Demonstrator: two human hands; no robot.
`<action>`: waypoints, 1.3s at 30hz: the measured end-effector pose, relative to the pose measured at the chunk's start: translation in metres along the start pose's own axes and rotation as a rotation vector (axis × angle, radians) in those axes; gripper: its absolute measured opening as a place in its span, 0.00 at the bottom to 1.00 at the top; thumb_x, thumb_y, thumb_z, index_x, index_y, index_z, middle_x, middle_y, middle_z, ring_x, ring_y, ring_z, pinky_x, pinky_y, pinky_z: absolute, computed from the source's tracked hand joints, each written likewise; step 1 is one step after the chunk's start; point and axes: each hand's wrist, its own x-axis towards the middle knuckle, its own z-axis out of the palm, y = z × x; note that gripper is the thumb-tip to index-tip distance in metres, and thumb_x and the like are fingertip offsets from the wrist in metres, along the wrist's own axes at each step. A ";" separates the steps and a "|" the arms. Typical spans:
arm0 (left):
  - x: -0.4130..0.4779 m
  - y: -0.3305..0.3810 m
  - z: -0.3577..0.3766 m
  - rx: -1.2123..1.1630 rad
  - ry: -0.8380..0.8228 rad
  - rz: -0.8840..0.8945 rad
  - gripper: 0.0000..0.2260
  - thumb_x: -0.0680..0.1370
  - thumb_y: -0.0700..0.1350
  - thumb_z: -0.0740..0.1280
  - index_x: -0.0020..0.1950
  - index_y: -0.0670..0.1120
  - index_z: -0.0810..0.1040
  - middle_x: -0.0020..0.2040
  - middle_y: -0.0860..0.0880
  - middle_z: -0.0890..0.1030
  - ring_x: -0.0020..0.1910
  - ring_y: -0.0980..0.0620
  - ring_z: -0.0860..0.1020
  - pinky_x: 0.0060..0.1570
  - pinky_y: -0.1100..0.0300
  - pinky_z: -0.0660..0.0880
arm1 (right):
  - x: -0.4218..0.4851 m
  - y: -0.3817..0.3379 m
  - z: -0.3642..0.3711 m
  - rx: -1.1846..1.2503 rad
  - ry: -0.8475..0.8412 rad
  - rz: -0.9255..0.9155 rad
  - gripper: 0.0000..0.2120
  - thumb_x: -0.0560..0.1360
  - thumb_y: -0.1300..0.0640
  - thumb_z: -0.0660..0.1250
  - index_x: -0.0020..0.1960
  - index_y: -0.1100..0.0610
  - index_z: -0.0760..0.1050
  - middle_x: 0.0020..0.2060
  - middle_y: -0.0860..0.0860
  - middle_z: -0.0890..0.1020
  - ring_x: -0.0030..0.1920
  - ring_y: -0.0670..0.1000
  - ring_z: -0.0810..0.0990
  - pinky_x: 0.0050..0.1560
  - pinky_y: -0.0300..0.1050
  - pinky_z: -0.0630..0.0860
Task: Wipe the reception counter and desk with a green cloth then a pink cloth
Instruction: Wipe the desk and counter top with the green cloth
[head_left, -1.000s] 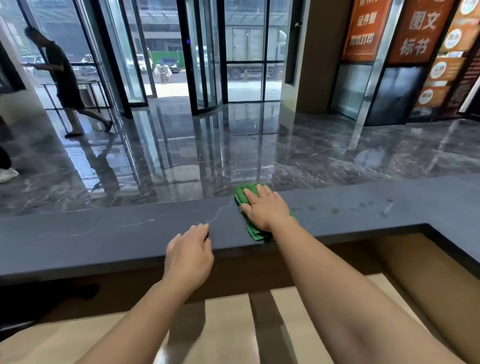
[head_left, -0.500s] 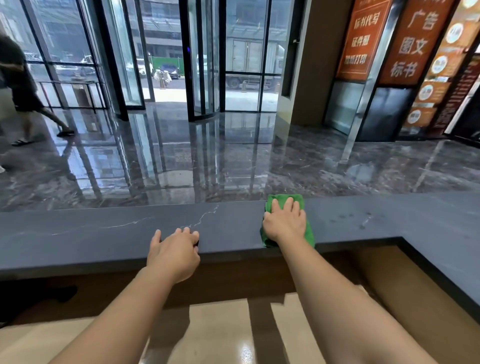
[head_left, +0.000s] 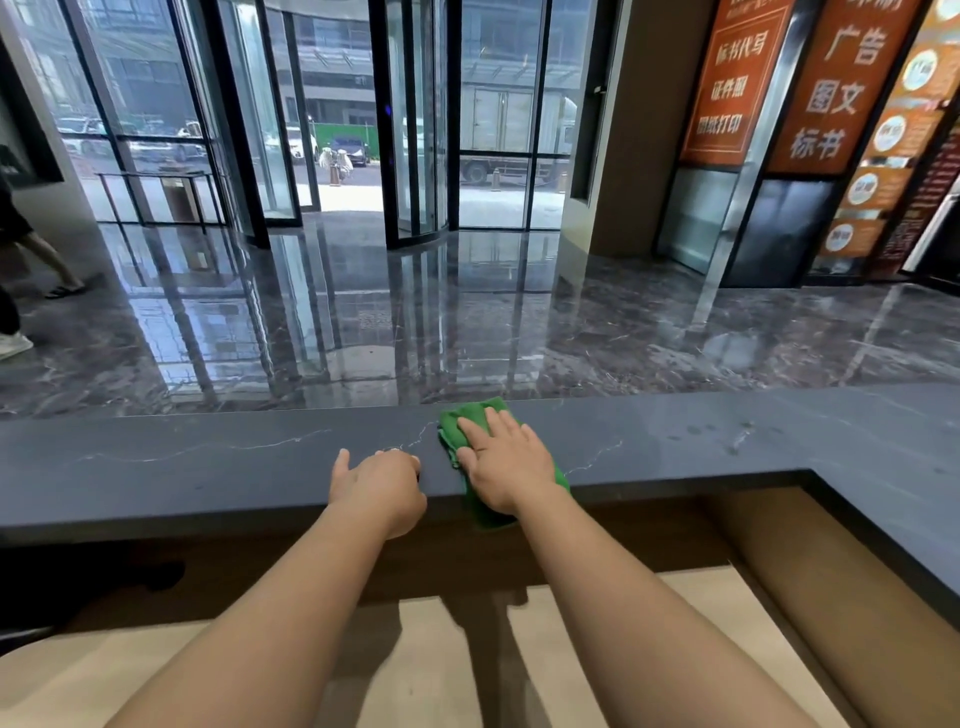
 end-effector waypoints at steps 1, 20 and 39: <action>-0.001 0.000 0.001 -0.007 0.004 0.003 0.17 0.81 0.43 0.55 0.70 0.53 0.69 0.74 0.49 0.66 0.74 0.50 0.63 0.75 0.45 0.40 | -0.003 0.014 -0.001 -0.010 0.018 0.022 0.25 0.84 0.45 0.45 0.80 0.47 0.49 0.80 0.53 0.48 0.79 0.53 0.46 0.77 0.53 0.45; 0.007 -0.024 -0.004 -0.059 -0.050 0.105 0.27 0.79 0.35 0.53 0.76 0.55 0.60 0.78 0.52 0.57 0.77 0.51 0.54 0.75 0.47 0.40 | -0.023 0.054 0.000 0.047 0.188 0.475 0.25 0.82 0.47 0.48 0.79 0.48 0.54 0.79 0.55 0.51 0.78 0.56 0.49 0.77 0.54 0.47; 0.013 -0.020 -0.005 -0.054 -0.013 0.050 0.25 0.79 0.36 0.54 0.74 0.55 0.66 0.73 0.50 0.69 0.73 0.46 0.64 0.76 0.46 0.44 | -0.067 0.079 0.018 -0.116 0.245 -0.140 0.31 0.80 0.48 0.62 0.79 0.45 0.53 0.79 0.52 0.55 0.78 0.53 0.52 0.76 0.47 0.44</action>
